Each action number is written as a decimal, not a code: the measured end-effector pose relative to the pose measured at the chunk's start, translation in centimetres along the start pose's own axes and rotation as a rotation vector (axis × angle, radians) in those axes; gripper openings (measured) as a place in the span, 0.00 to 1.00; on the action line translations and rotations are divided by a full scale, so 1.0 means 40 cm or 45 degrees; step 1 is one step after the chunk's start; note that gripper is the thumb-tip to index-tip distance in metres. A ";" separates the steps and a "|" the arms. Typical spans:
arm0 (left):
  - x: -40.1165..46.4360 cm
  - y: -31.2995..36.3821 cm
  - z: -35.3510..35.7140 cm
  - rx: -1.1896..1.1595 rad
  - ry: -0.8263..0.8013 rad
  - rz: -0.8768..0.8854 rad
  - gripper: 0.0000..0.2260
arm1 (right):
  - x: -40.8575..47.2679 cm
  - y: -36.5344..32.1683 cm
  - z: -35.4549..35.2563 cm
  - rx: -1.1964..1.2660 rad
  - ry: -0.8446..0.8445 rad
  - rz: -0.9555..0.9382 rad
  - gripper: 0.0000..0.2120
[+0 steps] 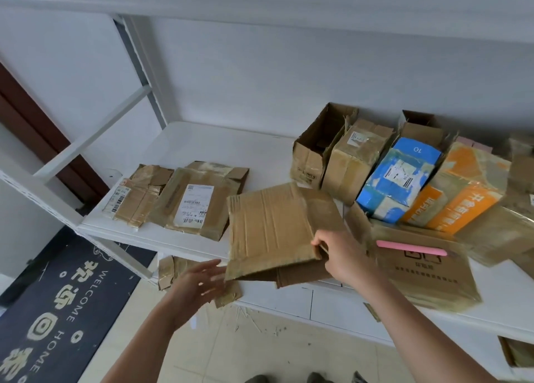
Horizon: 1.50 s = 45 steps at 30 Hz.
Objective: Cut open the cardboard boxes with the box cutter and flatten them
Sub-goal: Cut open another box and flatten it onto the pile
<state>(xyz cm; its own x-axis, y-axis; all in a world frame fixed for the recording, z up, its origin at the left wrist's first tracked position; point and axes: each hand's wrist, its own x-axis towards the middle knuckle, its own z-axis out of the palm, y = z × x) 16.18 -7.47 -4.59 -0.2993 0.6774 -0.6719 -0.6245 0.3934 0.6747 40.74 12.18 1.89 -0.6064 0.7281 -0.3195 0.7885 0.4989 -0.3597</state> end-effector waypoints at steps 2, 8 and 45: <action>0.018 0.019 0.005 0.034 0.118 0.021 0.12 | 0.018 0.013 0.038 -0.002 -0.214 0.052 0.24; 0.091 0.057 0.086 0.597 0.368 0.120 0.10 | 0.100 -0.016 0.112 -0.059 -0.049 0.068 0.23; -0.021 0.243 -0.072 -0.122 0.528 0.246 0.12 | 0.135 -0.369 0.105 0.926 0.223 0.120 0.33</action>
<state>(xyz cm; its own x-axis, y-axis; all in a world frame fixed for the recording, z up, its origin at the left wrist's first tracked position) 8.30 -6.01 1.65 -0.6673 0.4194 -0.6155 -0.5872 0.2122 0.7811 25.40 6.77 1.79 -0.4669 0.8467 -0.2553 0.5326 0.0388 -0.8455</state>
